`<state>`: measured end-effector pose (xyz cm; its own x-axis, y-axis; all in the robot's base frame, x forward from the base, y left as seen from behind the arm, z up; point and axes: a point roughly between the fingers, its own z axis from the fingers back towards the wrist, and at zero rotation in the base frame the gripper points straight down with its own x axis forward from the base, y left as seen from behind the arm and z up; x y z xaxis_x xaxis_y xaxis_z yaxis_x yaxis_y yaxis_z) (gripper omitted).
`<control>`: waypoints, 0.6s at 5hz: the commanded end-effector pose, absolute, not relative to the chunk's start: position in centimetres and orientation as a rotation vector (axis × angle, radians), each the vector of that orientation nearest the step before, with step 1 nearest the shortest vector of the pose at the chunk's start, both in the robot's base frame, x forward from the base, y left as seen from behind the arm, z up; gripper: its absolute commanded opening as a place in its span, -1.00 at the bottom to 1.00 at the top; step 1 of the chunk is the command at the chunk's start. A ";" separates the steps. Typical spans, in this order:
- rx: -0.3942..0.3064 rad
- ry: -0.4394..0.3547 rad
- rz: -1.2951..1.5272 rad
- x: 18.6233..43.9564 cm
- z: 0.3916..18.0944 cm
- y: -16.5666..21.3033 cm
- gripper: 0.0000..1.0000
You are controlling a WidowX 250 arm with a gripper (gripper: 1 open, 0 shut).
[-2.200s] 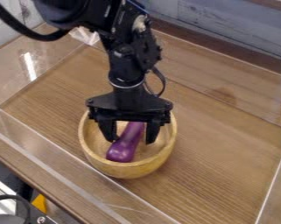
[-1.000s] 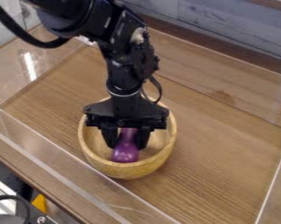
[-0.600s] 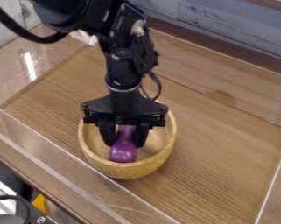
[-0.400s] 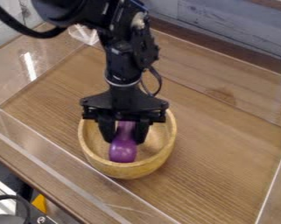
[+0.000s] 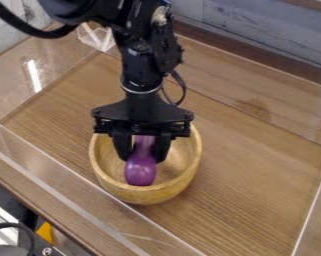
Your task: Remove the purple eggplant from inside the brown bowl and put it on the table
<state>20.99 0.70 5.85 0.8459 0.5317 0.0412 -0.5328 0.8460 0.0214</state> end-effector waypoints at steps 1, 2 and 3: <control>0.016 -0.102 0.568 22.2 7.5 0.9 -1.00; 0.017 -0.104 0.570 22.3 7.6 0.9 -1.00; 0.019 -0.105 0.569 22.3 7.6 1.0 -1.00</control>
<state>21.22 0.74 6.10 0.8441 0.5342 0.0454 -0.5355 0.8442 0.0219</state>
